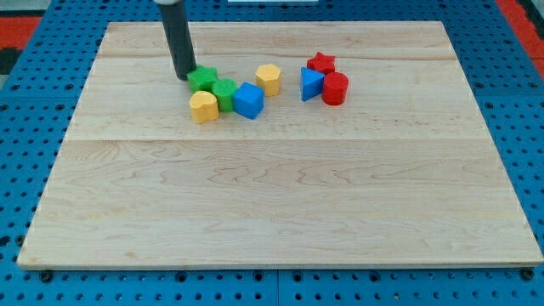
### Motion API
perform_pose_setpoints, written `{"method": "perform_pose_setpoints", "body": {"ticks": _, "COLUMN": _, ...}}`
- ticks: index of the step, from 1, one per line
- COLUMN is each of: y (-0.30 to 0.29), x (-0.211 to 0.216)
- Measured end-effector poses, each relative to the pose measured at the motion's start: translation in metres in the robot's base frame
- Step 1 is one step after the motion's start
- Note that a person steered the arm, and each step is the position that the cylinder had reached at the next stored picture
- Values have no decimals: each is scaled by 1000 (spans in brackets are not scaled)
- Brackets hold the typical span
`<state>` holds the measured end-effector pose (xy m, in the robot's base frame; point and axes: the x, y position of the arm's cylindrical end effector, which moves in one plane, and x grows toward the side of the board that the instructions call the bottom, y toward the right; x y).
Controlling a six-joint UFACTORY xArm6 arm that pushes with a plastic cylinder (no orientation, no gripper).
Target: Move the yellow hexagon into the blue cube
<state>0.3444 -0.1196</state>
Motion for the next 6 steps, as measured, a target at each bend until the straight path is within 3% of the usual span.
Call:
{"method": "perform_pose_setpoints", "body": {"ticks": 2, "y": 30, "x": -57}}
{"method": "perform_pose_setpoints", "body": {"ticks": 3, "y": 87, "x": -56}}
{"method": "perform_pose_setpoints", "body": {"ticks": 4, "y": 120, "x": -44}}
{"method": "perform_pose_setpoints", "body": {"ticks": 5, "y": 101, "x": 5}}
{"method": "perform_pose_setpoints", "body": {"ticks": 6, "y": 154, "x": 33}}
